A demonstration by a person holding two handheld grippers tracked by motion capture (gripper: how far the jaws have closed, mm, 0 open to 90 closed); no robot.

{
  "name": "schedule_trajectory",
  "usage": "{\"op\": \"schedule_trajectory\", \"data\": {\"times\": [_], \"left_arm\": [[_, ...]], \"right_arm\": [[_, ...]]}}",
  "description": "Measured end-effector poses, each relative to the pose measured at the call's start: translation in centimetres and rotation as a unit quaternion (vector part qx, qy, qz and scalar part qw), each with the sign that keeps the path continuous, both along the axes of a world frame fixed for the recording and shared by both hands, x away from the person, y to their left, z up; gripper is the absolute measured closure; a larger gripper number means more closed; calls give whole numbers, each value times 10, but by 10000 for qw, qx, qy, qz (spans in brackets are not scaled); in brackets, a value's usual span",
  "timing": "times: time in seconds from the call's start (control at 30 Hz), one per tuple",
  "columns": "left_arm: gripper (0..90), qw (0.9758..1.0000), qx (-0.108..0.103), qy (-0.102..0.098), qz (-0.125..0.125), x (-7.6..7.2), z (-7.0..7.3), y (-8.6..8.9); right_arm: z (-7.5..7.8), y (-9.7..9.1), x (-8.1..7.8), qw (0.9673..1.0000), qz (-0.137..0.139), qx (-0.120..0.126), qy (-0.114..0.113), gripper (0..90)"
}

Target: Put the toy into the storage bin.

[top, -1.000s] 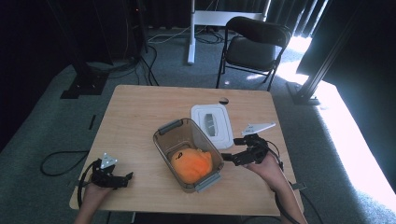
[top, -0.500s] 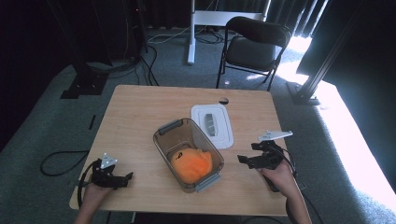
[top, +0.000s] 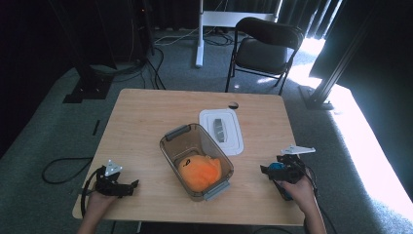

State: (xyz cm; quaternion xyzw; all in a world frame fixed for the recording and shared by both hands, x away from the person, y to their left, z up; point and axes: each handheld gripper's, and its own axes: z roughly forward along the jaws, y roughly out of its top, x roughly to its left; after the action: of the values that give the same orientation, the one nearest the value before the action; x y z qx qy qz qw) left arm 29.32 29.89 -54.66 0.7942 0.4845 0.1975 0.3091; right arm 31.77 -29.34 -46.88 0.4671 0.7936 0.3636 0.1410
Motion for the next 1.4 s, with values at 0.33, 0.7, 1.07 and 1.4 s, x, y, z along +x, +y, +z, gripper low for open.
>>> {"op": "schedule_trajectory", "data": {"times": [0.33,0.7,1.07,1.4], "left_arm": [[2,10000,1,2,-6,0,0,0],[2,10000,1,1,-5,0,0,0],[1,10000,1,1,-1,0,0,0],[1,10000,1,1,4,0,0,0]], "right_arm": [[-25,-21,-7,9977,-497,-444,159,141],[-49,-37,-19,9946,-716,-630,410,141],[-66,-39,-18,9919,-827,-813,512,145],[-68,-38,-14,9923,-826,-813,432,149]]}}
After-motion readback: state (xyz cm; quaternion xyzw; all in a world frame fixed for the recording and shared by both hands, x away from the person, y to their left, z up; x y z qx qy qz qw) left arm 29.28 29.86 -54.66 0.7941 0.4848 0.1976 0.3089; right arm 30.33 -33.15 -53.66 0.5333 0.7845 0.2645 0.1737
